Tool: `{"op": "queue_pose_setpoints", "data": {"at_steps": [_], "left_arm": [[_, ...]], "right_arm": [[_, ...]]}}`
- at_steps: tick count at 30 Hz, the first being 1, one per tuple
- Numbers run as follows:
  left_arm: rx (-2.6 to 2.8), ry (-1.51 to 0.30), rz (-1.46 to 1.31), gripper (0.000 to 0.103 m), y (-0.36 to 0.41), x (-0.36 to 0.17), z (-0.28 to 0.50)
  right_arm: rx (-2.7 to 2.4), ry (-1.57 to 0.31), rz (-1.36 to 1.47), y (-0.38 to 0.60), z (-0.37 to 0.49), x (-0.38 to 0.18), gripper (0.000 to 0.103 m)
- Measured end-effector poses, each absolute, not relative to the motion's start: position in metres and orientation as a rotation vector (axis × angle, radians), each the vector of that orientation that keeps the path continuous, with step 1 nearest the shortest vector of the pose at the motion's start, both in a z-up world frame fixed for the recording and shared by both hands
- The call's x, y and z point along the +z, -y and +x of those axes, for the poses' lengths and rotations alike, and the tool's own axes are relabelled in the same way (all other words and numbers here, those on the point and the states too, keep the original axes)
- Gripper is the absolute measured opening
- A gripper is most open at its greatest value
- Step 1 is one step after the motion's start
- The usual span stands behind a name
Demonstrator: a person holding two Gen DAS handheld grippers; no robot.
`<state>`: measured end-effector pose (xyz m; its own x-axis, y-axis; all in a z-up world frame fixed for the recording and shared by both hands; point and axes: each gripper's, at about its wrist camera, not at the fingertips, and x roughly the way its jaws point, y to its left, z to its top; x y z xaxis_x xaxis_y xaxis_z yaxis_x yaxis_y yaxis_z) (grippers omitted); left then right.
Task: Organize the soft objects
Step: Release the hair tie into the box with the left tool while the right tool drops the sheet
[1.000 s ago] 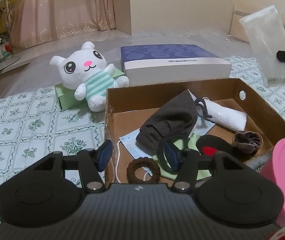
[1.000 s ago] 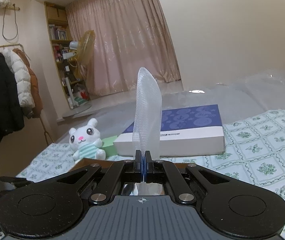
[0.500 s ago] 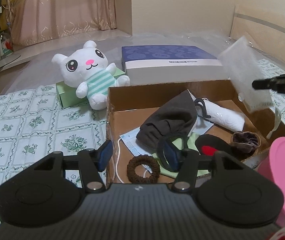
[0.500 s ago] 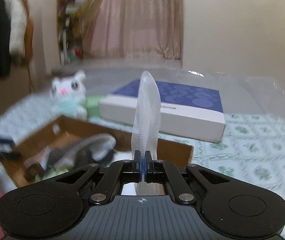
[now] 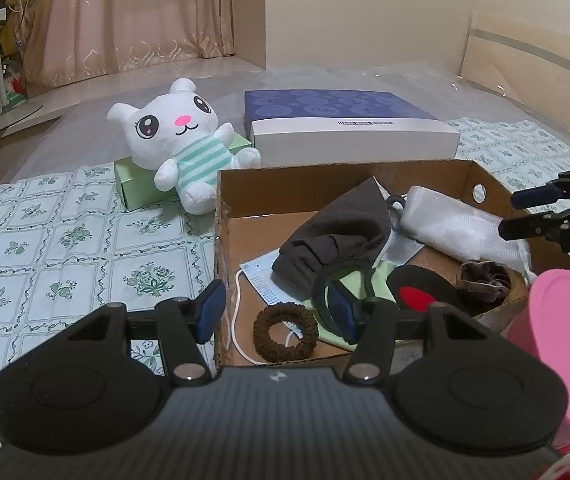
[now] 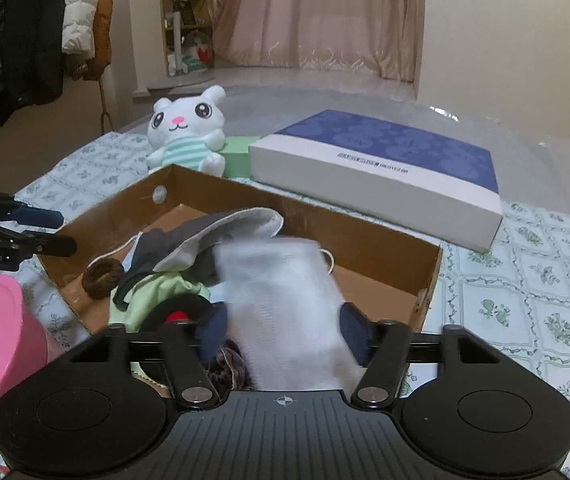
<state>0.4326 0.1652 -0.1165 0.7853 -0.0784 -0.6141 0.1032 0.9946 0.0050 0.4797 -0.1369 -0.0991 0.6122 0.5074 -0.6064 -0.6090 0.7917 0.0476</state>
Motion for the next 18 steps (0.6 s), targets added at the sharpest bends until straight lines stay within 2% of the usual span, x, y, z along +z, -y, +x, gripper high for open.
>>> {"op": "queue_pose_setpoints", "data": {"at_steps": [18], "left_arm": [[-0.077, -0.684, 0.014, 0.053, -0.162, -0.095, 0.412]], "right_arm": [[0.554, -0.679, -0.052, 0.161, 0.458, -0.075, 0.063]]}}
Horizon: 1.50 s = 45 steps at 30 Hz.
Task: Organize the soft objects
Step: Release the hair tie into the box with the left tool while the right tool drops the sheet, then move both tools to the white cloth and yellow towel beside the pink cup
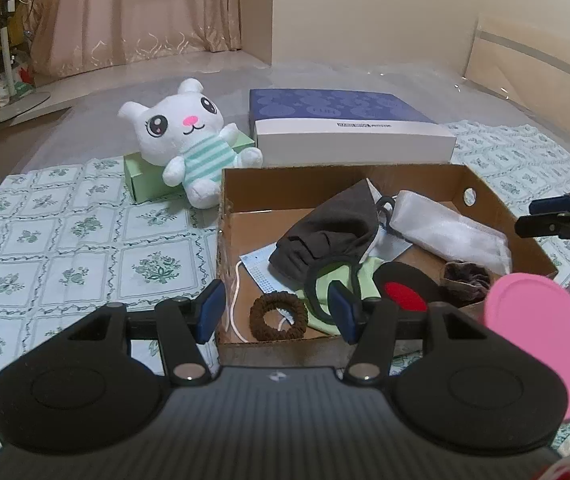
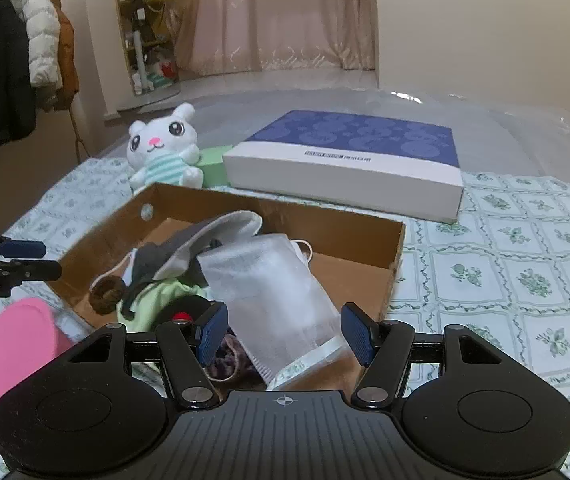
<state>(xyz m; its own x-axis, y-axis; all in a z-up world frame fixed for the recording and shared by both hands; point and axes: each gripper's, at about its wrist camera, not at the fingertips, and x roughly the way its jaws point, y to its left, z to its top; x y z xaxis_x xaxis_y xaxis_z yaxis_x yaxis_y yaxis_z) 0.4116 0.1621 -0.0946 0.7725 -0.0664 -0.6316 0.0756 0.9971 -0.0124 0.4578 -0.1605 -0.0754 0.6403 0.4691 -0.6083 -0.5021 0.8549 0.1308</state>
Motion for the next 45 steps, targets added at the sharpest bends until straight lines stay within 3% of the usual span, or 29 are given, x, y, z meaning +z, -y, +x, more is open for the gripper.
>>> {"op": "queue_pose_setpoints", "data": {"at_steps": [23, 45], "left_arm": [[-0.057, -0.665, -0.048, 0.054, -0.146, -0.029, 0.277], [0.068, -0.719, -0.094, 0.054, -0.129, -0.046, 0.164]], "right_arm": [[0.589, -0.625, 0.055, 0.182, 0.333, -0.013, 0.063], [0.666, -0.781, 0.157, 0.179, 0.238, -0.05, 0.063]]}}
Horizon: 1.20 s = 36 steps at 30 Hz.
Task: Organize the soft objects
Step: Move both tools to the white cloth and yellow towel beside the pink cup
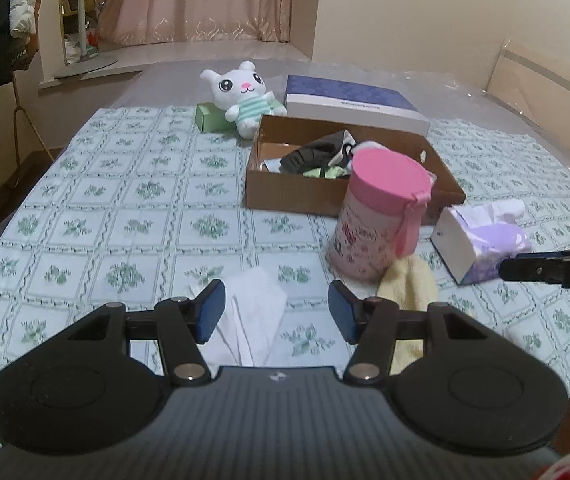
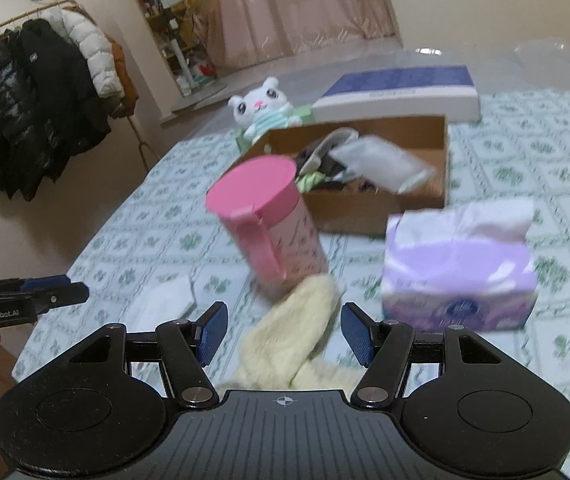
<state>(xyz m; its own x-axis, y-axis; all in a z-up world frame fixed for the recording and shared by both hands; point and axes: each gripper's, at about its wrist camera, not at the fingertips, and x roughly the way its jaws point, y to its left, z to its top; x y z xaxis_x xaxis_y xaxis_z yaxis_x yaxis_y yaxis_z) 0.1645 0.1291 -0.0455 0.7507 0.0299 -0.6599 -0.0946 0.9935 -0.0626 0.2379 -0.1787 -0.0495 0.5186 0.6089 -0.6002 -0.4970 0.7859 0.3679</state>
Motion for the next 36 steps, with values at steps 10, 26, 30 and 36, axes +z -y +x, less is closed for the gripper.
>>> {"op": "queue_pose_setpoints", "data": {"at_steps": [10, 26, 30, 36], "left_arm": [[0.087, -0.753, -0.146, 0.054, -0.127, -0.066, 0.147], [0.149, -0.81, -0.158, 0.054, -0.142, -0.104, 0.159], [0.156, -0.82, -0.157, 0.056, -0.146, -0.112, 0.167], [0.164, -0.83, -0.154, 0.061, -0.151, -0.125, 0.181]], "right_arm": [[0.684, -0.848, 0.129, 0.172, 0.226, -0.071, 0.063], [0.629, -0.916, 0.106, 0.155, 0.259, -0.114, 0.063], [0.626, -0.917, 0.112, 0.148, 0.268, -0.12, 0.063], [0.614, -0.914, 0.122, 0.135, 0.283, -0.13, 0.063]]}}
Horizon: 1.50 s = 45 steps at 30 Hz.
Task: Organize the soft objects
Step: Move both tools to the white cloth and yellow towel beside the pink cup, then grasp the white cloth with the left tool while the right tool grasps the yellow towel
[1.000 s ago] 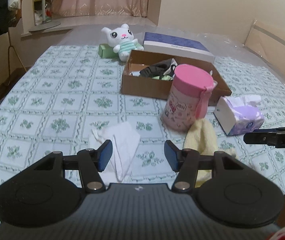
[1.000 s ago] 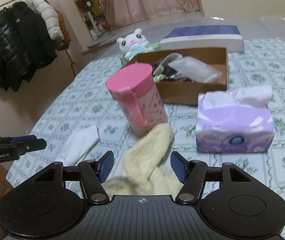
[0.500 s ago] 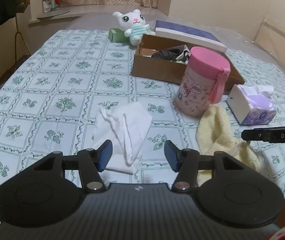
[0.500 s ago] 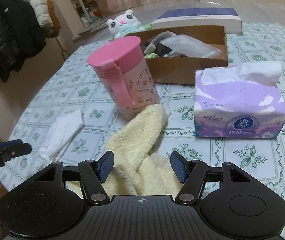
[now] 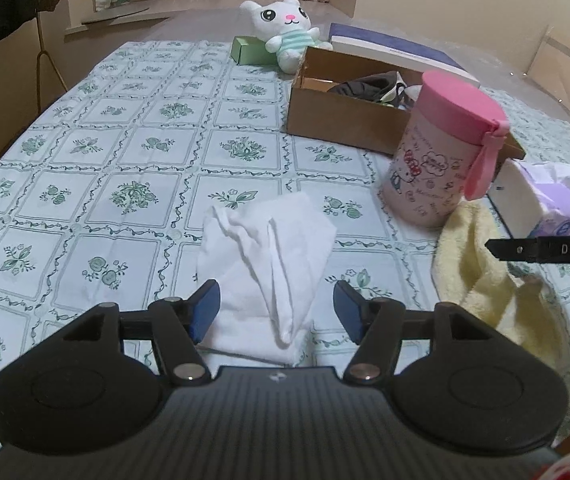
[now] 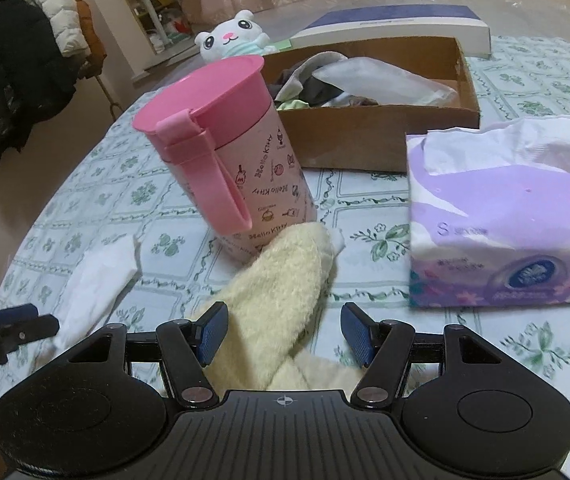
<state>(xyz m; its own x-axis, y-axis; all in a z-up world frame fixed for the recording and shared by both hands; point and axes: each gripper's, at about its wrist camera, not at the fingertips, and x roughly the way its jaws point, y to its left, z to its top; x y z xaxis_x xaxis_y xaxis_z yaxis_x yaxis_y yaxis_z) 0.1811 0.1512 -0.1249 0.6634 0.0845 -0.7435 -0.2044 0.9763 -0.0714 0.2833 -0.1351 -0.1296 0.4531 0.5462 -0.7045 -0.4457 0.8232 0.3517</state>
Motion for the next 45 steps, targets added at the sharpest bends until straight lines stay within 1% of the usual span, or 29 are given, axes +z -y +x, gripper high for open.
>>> {"op": "queue_pose_setpoints", "data": {"at_steps": [8, 12, 16, 17, 18, 19, 20, 21, 22, 23, 25, 26, 32, 40, 42, 45], "left_arm": [[0.194, -0.863, -0.123, 0.065, -0.157, -0.147, 0.202], [0.196, -0.865, -0.125, 0.069, -0.166, -0.153, 0.209], [0.202, -0.871, -0.129, 0.071, -0.172, -0.158, 0.217], [0.202, -0.875, -0.139, 0.071, -0.173, -0.16, 0.219], [0.204, -0.872, -0.145, 0.071, -0.174, -0.161, 0.22], [0.201, -0.864, -0.145, 0.07, -0.174, -0.161, 0.22], [0.2, -0.86, -0.143, 0.067, -0.174, -0.162, 0.221], [0.194, -0.855, -0.144, 0.059, -0.173, -0.162, 0.221], [0.182, -0.85, -0.145, 0.053, -0.173, -0.162, 0.221], [0.169, -0.845, -0.146, 0.044, -0.171, -0.161, 0.221], [0.153, -0.841, -0.135, 0.033, -0.167, -0.159, 0.22], [0.135, -0.839, -0.133, 0.023, -0.165, -0.158, 0.22], [0.121, -0.824, -0.132, 0.02, -0.155, -0.15, 0.213], [0.112, -0.789, -0.155, 0.02, -0.141, -0.132, 0.192], [0.106, -0.788, -0.161, 0.02, -0.137, -0.13, 0.187], [0.099, -0.795, -0.167, 0.02, -0.133, -0.13, 0.179]], "right_arm": [[0.608, -0.918, 0.158, 0.12, 0.299, -0.141, 0.063], [0.616, -0.921, 0.168, 0.112, 0.303, -0.145, 0.063], [0.625, -0.915, 0.163, 0.109, 0.306, -0.146, 0.062], [0.628, -0.912, 0.159, 0.109, 0.305, -0.146, 0.059], [0.633, -0.908, 0.155, 0.109, 0.305, -0.145, 0.046], [0.636, -0.903, 0.151, 0.109, 0.304, -0.145, 0.041], [0.644, -0.9, 0.146, 0.11, 0.303, -0.145, 0.032], [0.65, -0.901, 0.142, 0.111, 0.303, -0.145, 0.025], [0.651, -0.9, 0.14, 0.112, 0.302, -0.146, 0.022], [0.652, -0.892, 0.139, 0.115, 0.301, -0.145, 0.014], [0.66, -0.874, 0.142, 0.122, 0.3, -0.14, 0.011], [0.663, -0.865, 0.146, 0.127, 0.299, -0.137, 0.01], [0.646, -0.758, 0.157, 0.157, 0.291, -0.106, 0.008], [0.649, -0.533, 0.173, 0.193, 0.263, -0.049, 0.008], [0.687, -0.533, 0.142, 0.195, 0.251, -0.044, 0.008], [0.745, -0.613, 0.098, 0.19, 0.232, -0.054, 0.008]]}}
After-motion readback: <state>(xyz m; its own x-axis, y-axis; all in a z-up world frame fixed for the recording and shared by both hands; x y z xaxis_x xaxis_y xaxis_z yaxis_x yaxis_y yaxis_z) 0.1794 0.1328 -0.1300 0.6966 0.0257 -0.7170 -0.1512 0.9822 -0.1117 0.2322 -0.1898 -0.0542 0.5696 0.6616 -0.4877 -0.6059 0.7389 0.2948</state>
